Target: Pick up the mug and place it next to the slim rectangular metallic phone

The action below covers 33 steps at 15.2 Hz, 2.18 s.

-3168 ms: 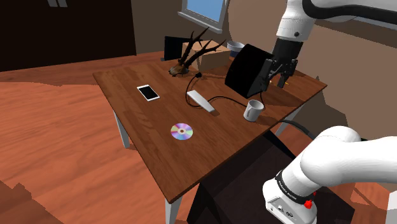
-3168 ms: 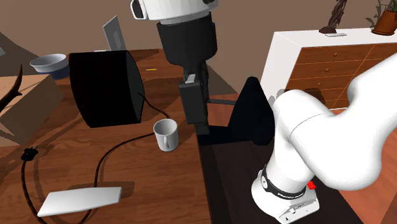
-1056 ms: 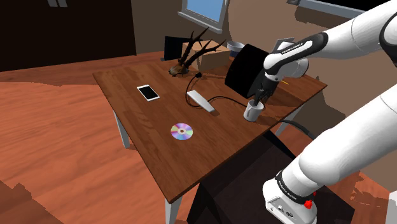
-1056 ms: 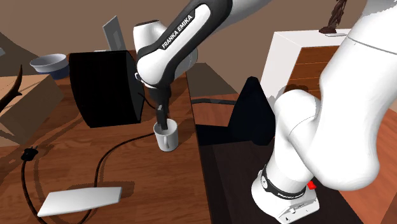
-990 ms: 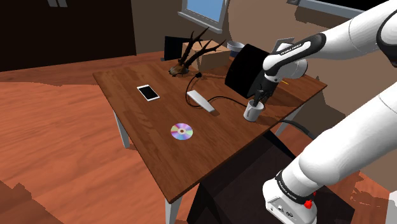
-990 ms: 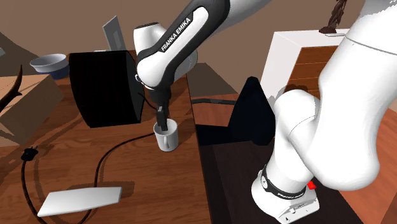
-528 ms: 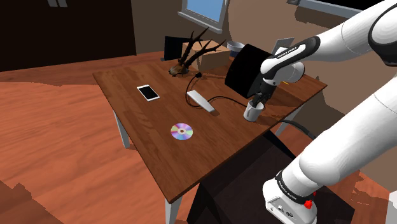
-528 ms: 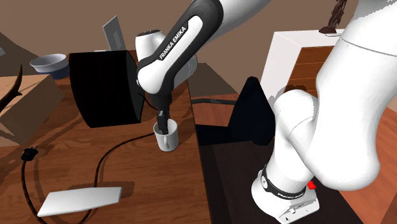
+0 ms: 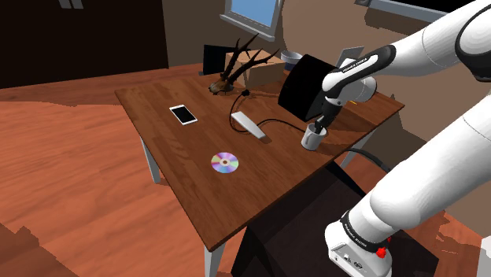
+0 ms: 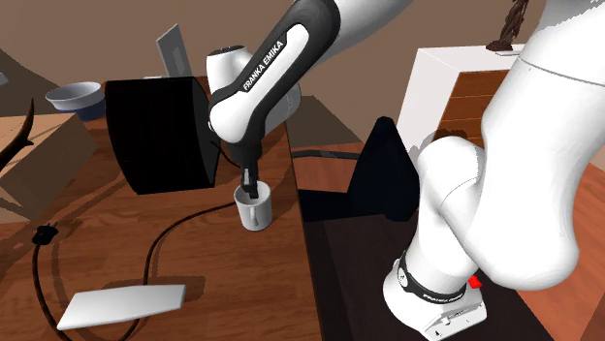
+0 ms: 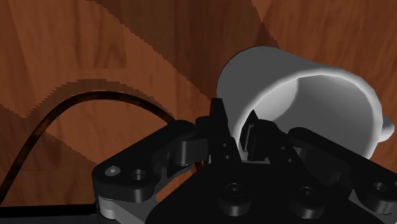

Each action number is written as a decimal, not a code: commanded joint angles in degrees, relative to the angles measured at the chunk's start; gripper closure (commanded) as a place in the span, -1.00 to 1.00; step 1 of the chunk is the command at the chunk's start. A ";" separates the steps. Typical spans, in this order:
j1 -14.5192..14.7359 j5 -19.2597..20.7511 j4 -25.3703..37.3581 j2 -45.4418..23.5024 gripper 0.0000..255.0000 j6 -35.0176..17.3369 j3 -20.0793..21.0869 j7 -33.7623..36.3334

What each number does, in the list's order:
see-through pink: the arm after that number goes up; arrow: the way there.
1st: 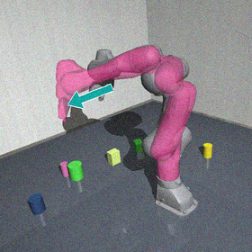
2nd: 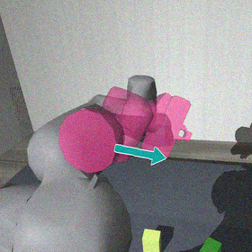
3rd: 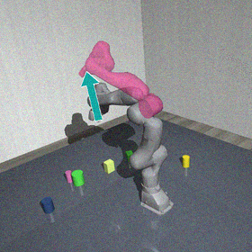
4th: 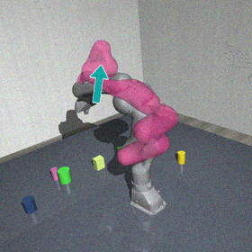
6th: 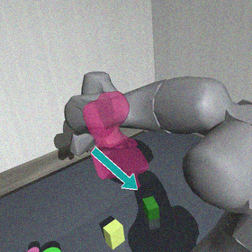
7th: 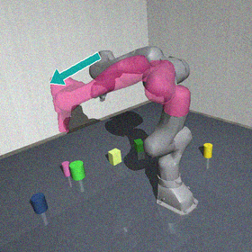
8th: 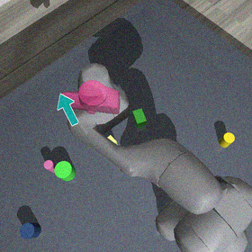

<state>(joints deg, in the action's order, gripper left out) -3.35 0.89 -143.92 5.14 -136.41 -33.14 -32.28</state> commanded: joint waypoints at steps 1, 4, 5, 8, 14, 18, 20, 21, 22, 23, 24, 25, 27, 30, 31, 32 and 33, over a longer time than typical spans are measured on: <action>0.00 0.00 0.00 0.00 1.00 0.00 0.00 0.00; 0.00 0.00 0.00 0.00 1.00 0.00 0.00 0.00; 0.00 -0.01 0.00 0.00 1.00 -0.01 0.00 0.00; -0.27 1.53 0.72 2.16 1.00 2.57 0.29 1.23; -0.78 3.77 2.54 5.99 1.00 7.76 1.10 3.14; -1.06 4.78 4.00 8.18 1.00 11.20 1.71 4.08; -1.17 5.17 4.81 9.17 1.00 12.90 2.01 4.48; -1.23 5.34 5.23 9.63 1.00 13.75 2.17 4.66; -1.27 5.50 5.67 10.08 1.00 14.60 2.32 4.83; -1.31 5.64 6.11 10.51 1.00 15.44 2.48 4.99; -1.35 5.77 6.57 10.93 1.00 16.28 2.63 5.15; -1.39 5.88 7.04 11.32 1.00 17.12 2.78 5.29; -1.44 6.08 8.01 12.07 1.00 18.78 3.08 5.55; -1.50 6.30 9.56 13.06 1.00 21.25 3.51 5.90; -1.51 6.36 10.10 13.36 1.00 22.07 3.65 6.00; -1.52 6.40 10.64 13.64 1.00 22.88 3.79 6.09; -1.53 6.44 11.20 13.91 1.00 23.69 3.93 6.18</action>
<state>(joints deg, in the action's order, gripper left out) -4.88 7.34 -133.42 18.92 -113.55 -29.28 -26.10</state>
